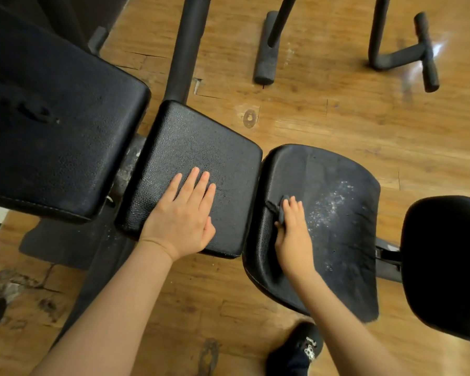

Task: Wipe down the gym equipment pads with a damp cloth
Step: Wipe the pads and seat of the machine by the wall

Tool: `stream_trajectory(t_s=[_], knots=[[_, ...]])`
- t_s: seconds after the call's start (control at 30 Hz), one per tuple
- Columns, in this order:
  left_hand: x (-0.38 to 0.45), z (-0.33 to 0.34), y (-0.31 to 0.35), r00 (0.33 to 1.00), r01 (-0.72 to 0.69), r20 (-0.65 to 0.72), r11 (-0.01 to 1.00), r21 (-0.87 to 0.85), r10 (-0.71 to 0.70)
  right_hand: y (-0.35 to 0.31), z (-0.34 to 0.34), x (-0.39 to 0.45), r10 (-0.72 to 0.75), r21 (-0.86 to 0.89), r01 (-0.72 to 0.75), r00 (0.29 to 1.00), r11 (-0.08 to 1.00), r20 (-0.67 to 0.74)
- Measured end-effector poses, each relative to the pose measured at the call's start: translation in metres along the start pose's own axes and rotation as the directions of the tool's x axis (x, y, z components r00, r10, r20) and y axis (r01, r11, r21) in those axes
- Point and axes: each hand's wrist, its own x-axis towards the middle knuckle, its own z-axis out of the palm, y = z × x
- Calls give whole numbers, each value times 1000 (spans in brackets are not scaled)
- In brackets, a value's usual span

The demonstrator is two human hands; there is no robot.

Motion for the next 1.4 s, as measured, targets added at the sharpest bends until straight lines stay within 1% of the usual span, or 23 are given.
stream_trajectory(t_s=[0.13, 0.27, 0.4, 0.53, 0.63, 0.77, 0.93, 1.0, 1.07, 1.2, 1.3, 1.4], knots=[[0, -1, 1, 1000, -2, -1, 1000, -3, 2, 7, 9, -58, 2, 1, -2, 1000, 1000, -27], [0, 0, 1, 1000, -12, -5, 1000, 2, 12, 15, 11, -93, -30, 6, 31, 999, 1000, -42], [-1, -1, 2, 1000, -21, -12, 1000, 4, 21, 20, 13, -106, -40, -1, 40, 999, 999, -32], [-1, -1, 3, 1000, -21, -15, 1000, -6, 21, 23, 12, -100, -53, -33, 53, 999, 998, 3], [-1, -2, 2, 1000, -19, -13, 1000, -1, 19, 19, 6, -72, -39, -15, 40, 999, 999, 27], [-1, -1, 2, 1000, -17, -2, 1000, -1, 17, 14, -9, 8, 51, 23, -51, 998, 998, 30], [0, 0, 2, 1000, -12, 0, 1000, -5, 12, 16, -32, 126, 177, -53, -177, 984, 983, -3], [0, 0, 2, 1000, -10, 1, 1000, -5, 10, 13, -41, 156, 183, -71, -183, 983, 981, -2], [0, 0, 1, 1000, -6, 0, 1000, 5, 6, 10, -45, 165, 158, -88, -158, 987, 984, 0], [0, 0, 1, 1000, -6, 0, 1000, 11, 6, 21, -39, 136, 112, -54, -112, 994, 992, -3], [1, 0, 1, 1000, -7, -11, 1000, 11, 7, 28, -30, 91, 97, -65, -96, 995, 993, 4], [0, 0, 0, 1000, -11, -23, 1000, 16, 12, 27, -23, 36, 89, -40, -88, 996, 995, 26]])
